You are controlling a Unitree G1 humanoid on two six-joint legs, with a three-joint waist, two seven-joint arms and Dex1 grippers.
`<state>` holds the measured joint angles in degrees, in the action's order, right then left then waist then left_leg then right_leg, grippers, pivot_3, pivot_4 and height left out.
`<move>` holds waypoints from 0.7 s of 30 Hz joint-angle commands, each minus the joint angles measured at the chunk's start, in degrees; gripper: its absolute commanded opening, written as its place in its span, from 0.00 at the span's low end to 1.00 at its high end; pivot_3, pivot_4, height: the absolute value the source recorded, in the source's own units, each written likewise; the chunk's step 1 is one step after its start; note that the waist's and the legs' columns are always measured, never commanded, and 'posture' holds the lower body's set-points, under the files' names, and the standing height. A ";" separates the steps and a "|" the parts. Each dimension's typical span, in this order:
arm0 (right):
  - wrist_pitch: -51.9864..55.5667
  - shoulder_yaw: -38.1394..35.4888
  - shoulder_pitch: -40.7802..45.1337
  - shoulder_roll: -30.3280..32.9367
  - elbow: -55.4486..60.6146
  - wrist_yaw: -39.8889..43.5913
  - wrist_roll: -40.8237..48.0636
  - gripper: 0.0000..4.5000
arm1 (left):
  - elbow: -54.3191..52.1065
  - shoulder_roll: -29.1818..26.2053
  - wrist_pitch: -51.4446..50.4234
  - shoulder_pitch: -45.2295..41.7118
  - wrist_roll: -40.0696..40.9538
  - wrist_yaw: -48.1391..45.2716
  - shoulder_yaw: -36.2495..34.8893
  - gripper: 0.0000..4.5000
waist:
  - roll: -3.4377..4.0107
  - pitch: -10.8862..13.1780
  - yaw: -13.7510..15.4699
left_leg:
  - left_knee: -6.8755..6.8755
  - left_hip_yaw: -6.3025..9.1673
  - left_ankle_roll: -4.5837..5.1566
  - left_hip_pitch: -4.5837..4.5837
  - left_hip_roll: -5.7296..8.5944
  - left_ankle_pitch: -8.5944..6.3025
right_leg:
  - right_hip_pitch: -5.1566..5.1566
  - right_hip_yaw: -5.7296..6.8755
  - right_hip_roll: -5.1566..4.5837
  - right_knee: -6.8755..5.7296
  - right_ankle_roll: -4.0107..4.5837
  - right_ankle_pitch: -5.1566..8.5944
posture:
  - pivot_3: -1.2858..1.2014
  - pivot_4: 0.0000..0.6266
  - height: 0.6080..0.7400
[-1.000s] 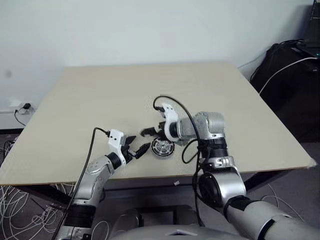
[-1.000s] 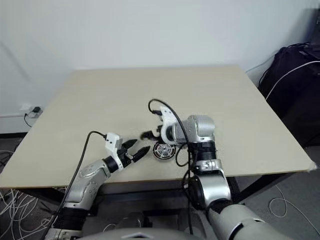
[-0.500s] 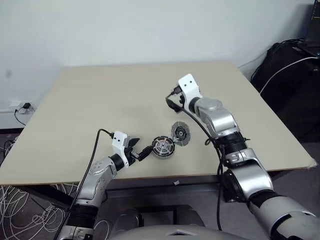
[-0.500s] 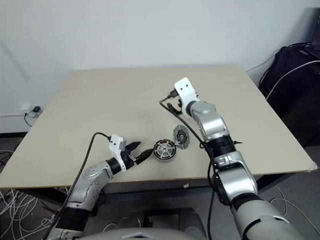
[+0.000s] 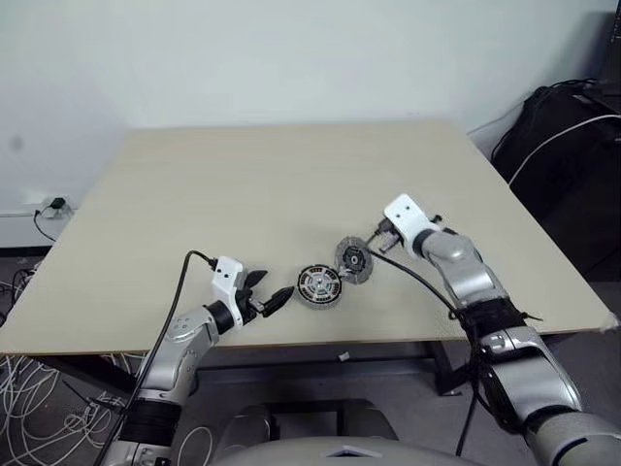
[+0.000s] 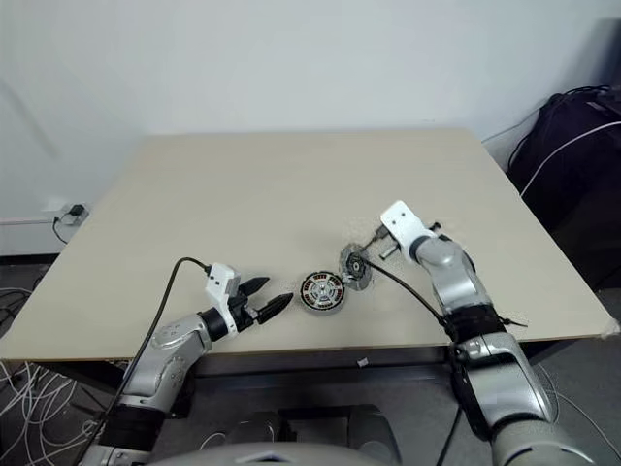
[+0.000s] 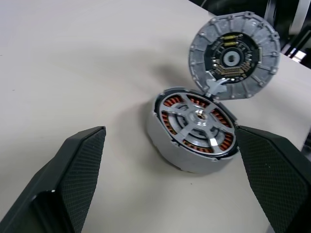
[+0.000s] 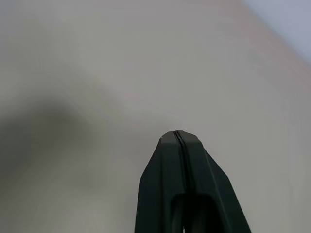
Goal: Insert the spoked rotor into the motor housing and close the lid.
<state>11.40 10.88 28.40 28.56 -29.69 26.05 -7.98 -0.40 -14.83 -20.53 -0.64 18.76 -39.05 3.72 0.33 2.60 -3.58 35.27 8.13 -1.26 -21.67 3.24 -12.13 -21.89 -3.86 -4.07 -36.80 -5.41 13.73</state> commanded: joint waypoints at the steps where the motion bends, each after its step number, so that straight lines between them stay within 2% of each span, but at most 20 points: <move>1: -1.08 -0.47 -3.92 2.00 7.50 6.31 2.21 0.00 | -3.39 -0.45 0.06 -0.07 0.82 -0.61 0.27 1.00 | -0.01 0.01 0.00 | 0.00 0.00 0.00 0.00 0.00 0.00 | 0.01 0.00 0.00 -0.01 0.00 0.00 | 0.52 0.00 1.00; 6: 4.34 -1.78 -8.88 2.31 17.46 15.26 8.55 0.00 | -3.70 -0.71 -0.78 -0.04 1.06 -0.52 0.40 1.00 | -0.02 0.02 -0.18 | 0.08 -0.02 0.00 0.05 -0.04 0.00 | 0.05 -0.01 0.01 -0.03 -0.03 0.00 | 0.52 0.00 1.00; 13: 9.83 -3.38 -9.63 -0.67 23.24 15.91 13.24 0.00 | -3.37 -0.64 -1.57 -0.80 1.68 -0.45 -0.20 1.00 | -0.12 0.08 0.61 | 0.33 0.02 0.01 0.05 -0.02 -0.02 | 0.22 0.06 -0.01 -0.04 -0.11 -0.04 | 0.52 0.00 1.00; 21: 21.29 -2.82 -9.62 -1.27 33.73 23.45 23.00 0.00 | -4.18 -0.79 -2.46 -0.68 1.88 -0.14 -0.47 1.00 | -0.13 0.09 1.49 | 0.23 0.02 0.04 -0.01 -0.03 -0.05 | 0.10 0.06 -0.01 -0.02 -0.05 -0.01 | 0.52 0.00 1.00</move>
<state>31.22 8.56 17.41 27.60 0.92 48.44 12.77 -1.97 -15.35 -23.05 -0.46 19.41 -39.09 3.83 0.19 2.68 -2.09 35.50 8.15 -1.22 -21.68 3.21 -12.17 -21.79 -3.80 -4.08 -36.82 -5.46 13.72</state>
